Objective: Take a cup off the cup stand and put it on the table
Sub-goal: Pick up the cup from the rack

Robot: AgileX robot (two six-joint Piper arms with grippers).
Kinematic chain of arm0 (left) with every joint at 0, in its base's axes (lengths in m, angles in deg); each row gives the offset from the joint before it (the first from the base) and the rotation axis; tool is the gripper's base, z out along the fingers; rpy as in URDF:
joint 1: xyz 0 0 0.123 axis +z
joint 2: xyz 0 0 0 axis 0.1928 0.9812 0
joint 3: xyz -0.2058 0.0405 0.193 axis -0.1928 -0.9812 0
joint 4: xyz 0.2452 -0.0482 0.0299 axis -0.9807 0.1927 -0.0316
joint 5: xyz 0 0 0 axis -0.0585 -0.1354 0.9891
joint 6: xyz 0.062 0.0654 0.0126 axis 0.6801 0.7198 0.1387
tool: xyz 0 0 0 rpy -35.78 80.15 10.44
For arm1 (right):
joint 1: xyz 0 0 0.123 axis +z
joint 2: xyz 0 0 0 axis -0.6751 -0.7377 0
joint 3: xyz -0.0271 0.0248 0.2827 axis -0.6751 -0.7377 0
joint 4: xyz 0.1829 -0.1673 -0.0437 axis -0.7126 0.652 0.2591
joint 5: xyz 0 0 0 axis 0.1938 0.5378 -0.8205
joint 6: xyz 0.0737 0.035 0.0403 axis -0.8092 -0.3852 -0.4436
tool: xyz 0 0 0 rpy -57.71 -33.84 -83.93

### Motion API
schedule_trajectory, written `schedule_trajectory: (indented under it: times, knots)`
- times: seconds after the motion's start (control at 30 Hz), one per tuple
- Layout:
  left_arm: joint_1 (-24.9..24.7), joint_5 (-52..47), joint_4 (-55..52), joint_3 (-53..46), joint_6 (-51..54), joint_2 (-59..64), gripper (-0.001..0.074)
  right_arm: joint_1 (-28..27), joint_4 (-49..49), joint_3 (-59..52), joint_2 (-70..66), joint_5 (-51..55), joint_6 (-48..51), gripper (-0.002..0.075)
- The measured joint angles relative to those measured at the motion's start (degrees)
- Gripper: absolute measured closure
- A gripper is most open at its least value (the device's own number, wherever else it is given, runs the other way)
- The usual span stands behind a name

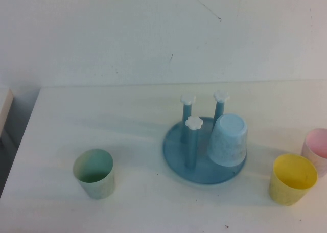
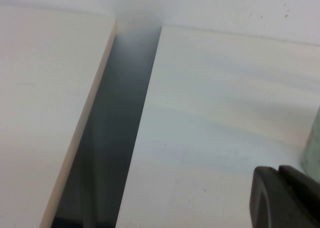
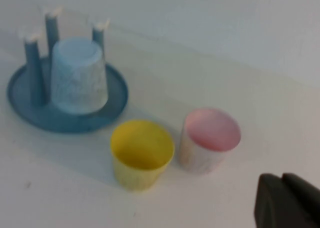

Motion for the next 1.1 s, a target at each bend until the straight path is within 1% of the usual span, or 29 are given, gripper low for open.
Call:
schedule_trajectory:
  times: [0.17, 0.27, 0.37, 0.5, 0.8, 0.97, 1.1]
  knots:
    - [0.0, 0.0, 0.0, 0.0, 0.0, 0.0, 0.0738, 0.0, -2.84, 13.33, -19.37, 15.51, 4.76, 0.0727]
    - [0.0, 0.0, 0.0, 0.0, 0.0, 0.0, 0.0738, 0.0, -4.75, 20.37, -28.78, 22.4, 8.25, 0.0727]
    - [0.0, 0.0, 0.0, 0.0, 0.0, 0.0, 0.0738, 0.61, -5.16, 27.25, -36.85, 27.06, 9.09, 0.0727]
    - [0.0, 0.0, 0.0, 0.0, 0.0, 0.0, 0.0738, 2.98, -5.28, 34.36, -46.87, 28.27, 9.43, 0.0727]
    - [0.0, 0.0, 0.0, 0.0, -0.17, 0.0, 0.0738, 12.44, -3.1, 45.01, -66.2, 28.27, 9.98, 0.0727]
    - [0.0, 0.0, 0.1, 0.0, -0.17, 0.0, 0.0738, 19.01, 1.12, 50.3, -74.73, 28.27, 10.61, 0.0727]
    - [0.0, 0.0, 0.1, 0.0, -0.17, 0.0, 0.0738, 22.91, 4.28, 54.51, -80.22, 28.27, 10.6, 0.0727]
